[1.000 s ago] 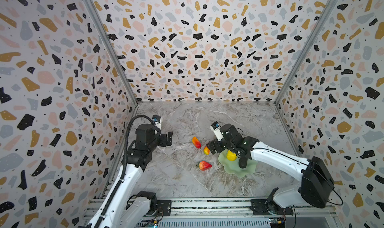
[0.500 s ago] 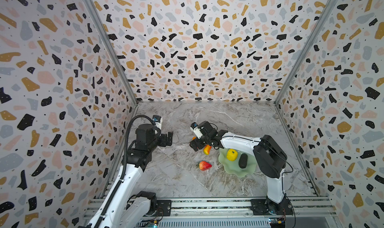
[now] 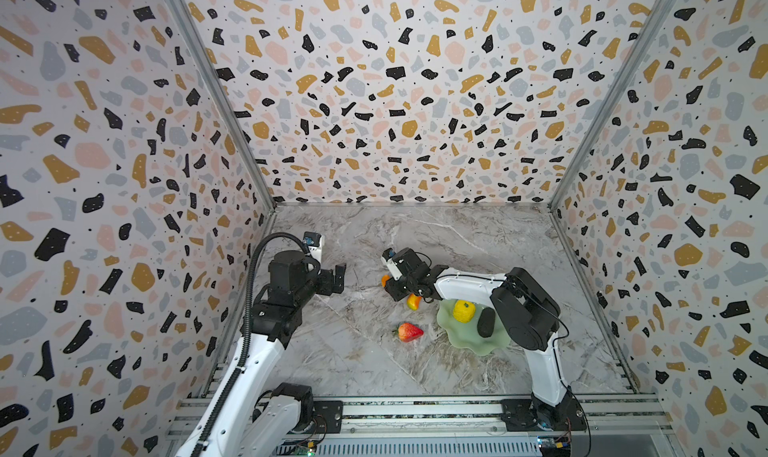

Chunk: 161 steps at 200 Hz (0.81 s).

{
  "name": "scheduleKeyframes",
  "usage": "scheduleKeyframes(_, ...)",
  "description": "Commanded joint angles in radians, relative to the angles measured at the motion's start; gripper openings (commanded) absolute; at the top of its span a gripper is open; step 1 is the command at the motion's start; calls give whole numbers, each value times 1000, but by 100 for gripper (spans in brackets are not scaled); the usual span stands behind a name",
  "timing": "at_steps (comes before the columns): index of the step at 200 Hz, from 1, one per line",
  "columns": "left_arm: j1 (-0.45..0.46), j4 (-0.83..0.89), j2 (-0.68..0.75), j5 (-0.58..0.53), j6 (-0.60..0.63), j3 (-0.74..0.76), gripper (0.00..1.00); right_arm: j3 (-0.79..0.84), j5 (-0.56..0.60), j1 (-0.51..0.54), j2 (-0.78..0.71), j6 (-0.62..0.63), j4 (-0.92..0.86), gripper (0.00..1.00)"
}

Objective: Place and organize the fake fruits in the fruit bowl
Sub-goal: 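Reach the right gripper to the orange-red mango and grasp it, then place the mango into the green bowl beside the lemon with the right gripper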

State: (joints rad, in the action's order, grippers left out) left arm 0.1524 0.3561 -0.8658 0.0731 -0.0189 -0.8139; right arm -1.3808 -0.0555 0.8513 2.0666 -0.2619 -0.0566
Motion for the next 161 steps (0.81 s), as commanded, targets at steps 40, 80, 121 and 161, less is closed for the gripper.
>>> scheduleKeyframes(40,-1,-50,18,5,-2,17,100,119,62,4,-297,-11,-38,28)
scheduleKeyframes(80,-1,-37,5,6,3,5,99,374,165,-13,-697,-83,-87,26)
scheduleKeyframes(121,-1,-36,11,-2,2,9,100,530,305,-50,-1019,-203,-351,25)
scheduleKeyframes(161,-1,-39,7,8,1,9,100,648,268,-198,-1174,-255,-400,25)
